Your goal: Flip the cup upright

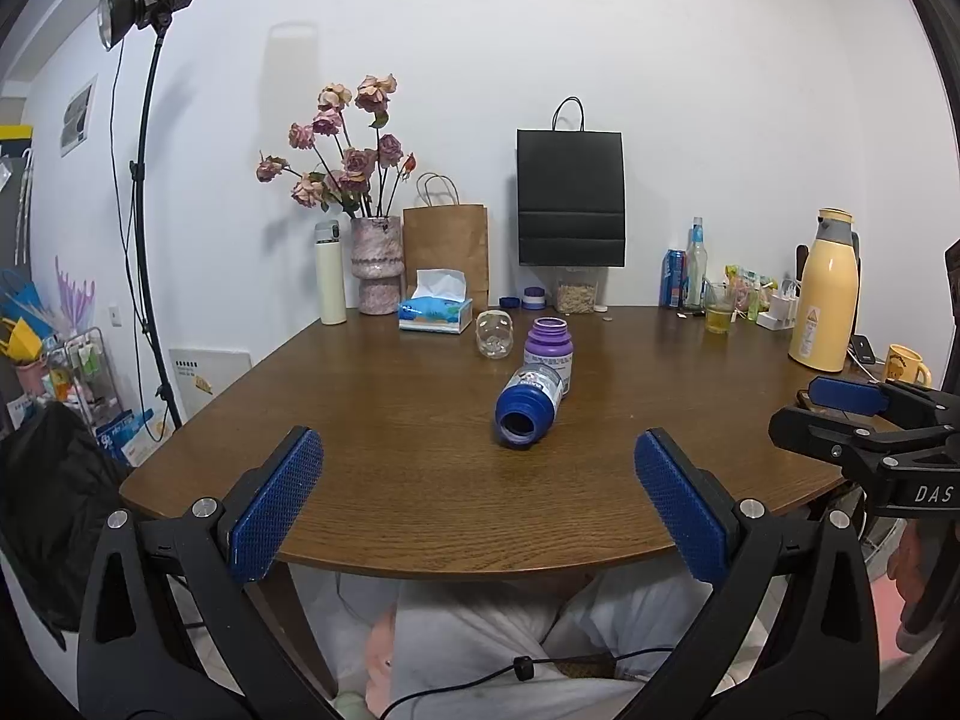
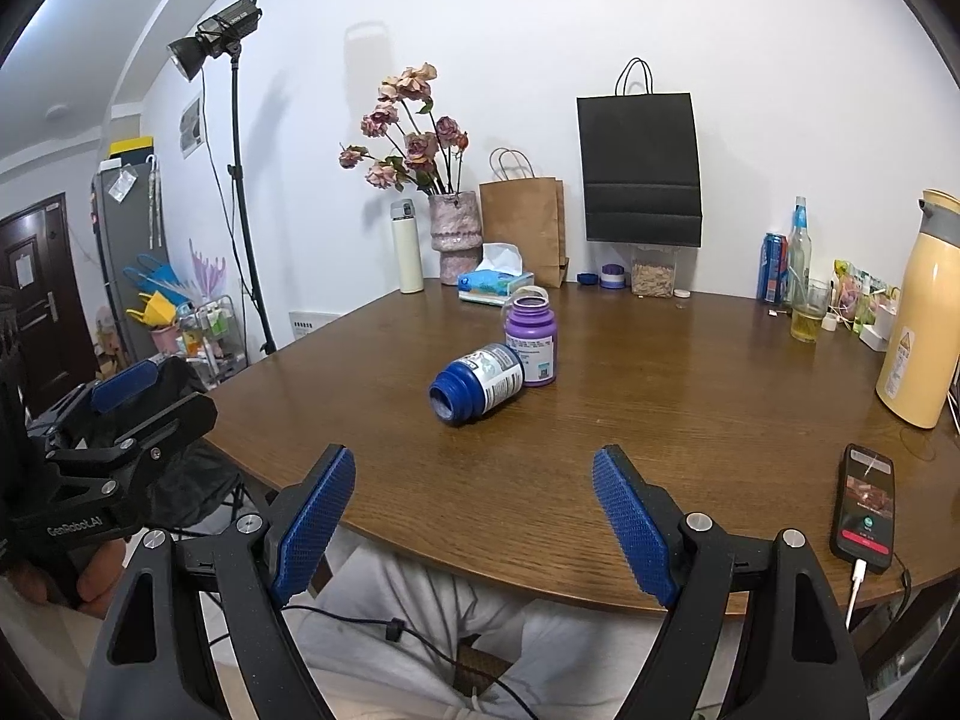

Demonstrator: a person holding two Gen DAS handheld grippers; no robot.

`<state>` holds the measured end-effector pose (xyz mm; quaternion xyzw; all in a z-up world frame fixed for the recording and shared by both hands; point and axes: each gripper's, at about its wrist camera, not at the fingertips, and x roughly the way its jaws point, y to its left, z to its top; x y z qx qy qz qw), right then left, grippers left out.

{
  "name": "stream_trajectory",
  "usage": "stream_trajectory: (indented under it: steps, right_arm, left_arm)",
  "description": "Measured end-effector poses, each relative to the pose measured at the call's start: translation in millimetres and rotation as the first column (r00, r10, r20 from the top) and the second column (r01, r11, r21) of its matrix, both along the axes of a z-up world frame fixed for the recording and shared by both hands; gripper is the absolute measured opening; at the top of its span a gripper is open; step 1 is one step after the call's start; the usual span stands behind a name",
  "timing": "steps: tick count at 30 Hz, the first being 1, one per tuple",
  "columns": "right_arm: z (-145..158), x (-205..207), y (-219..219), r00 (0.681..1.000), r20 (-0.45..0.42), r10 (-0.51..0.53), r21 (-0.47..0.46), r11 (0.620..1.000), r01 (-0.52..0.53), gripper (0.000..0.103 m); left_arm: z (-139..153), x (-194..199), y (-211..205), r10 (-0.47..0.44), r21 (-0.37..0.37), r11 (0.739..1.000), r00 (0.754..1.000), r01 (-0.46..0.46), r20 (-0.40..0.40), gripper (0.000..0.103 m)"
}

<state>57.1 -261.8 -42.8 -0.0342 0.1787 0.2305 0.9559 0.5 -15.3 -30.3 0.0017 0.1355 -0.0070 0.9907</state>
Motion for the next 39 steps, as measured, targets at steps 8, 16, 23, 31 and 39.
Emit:
stream_trajectory:
  steps: [8, 16, 23, 31, 39]
  right_arm:
    - [-1.1, 1.2, 1.2, 1.000, 0.000, 0.001, -0.003, 1.000, -0.001, 0.086]
    - [-1.3, 1.1, 7.6, 1.000, 0.002, 0.014, -0.020, 1.000, -0.014, 0.086]
    - [-1.0, -0.1, 9.7, 1.000, 0.008, 0.024, -0.026, 0.999, -0.023, 0.086]
    - [2.7, -8.3, 14.4, 0.998, 0.058, 0.031, -0.060, 0.998, -0.027, 0.086]
    - [3.5, -8.9, 13.8, 0.998, 0.059, 0.031, -0.059, 0.998, -0.027, 0.086]
  left_arm:
    - [0.7, 0.0, -0.2, 0.001, 0.001, 1.000, 1.000, -0.001, 0.000, 0.103]
    - [2.4, 0.1, 2.8, 0.002, -0.015, 1.000, 1.000, -0.002, 0.010, 0.103]
    - [4.0, -0.7, 1.7, -0.001, -0.011, 1.000, 1.000, 0.001, 0.015, 0.103]
    - [6.6, -3.6, 0.0, -0.001, -0.001, 1.000, 0.999, 0.001, 0.036, 0.103]
    - [7.0, -4.0, -1.7, 0.000, 0.010, 1.000, 0.999, -0.001, 0.045, 0.103]
